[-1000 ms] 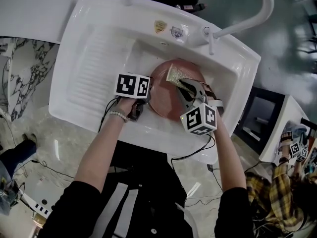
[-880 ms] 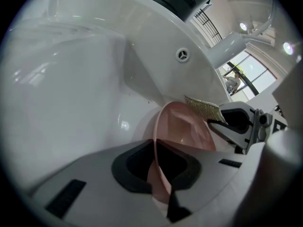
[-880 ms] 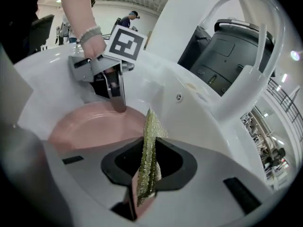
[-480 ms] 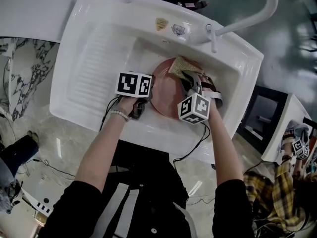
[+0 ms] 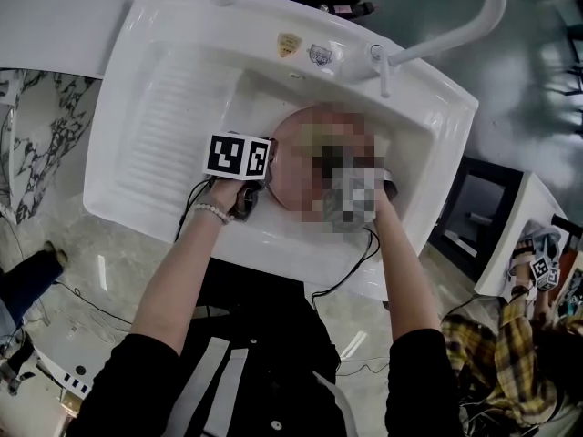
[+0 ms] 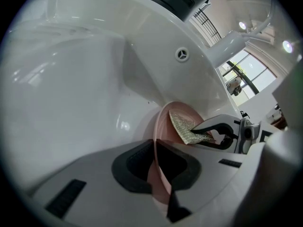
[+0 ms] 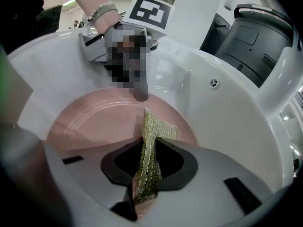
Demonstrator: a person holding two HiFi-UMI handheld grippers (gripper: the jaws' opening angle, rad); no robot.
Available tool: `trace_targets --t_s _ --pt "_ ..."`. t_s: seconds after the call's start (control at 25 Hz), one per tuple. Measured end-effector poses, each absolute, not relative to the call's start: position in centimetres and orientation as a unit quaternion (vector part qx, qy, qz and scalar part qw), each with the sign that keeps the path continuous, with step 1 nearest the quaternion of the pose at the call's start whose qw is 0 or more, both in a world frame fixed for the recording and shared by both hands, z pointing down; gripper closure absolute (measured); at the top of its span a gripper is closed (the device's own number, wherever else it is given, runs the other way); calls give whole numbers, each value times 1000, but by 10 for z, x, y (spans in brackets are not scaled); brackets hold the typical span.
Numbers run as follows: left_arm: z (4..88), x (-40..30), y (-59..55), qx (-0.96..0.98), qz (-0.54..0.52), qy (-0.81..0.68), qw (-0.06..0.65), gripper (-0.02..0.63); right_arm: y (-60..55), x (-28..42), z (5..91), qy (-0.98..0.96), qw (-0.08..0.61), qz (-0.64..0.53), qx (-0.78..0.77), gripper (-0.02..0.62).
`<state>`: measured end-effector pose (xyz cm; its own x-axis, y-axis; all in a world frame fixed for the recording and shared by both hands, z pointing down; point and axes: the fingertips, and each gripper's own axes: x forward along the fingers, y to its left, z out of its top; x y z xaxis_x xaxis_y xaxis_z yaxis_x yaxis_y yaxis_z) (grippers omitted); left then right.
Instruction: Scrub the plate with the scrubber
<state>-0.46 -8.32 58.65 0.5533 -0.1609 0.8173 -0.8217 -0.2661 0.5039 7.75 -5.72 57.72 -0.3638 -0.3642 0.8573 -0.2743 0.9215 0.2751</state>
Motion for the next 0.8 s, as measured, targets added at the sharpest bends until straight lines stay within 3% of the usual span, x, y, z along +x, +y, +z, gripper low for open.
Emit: trace_targets --t_s 0.8 --pt "587 -4 -83 723 330 -341 503 591 34 43 560 -868 488 89 15 518"
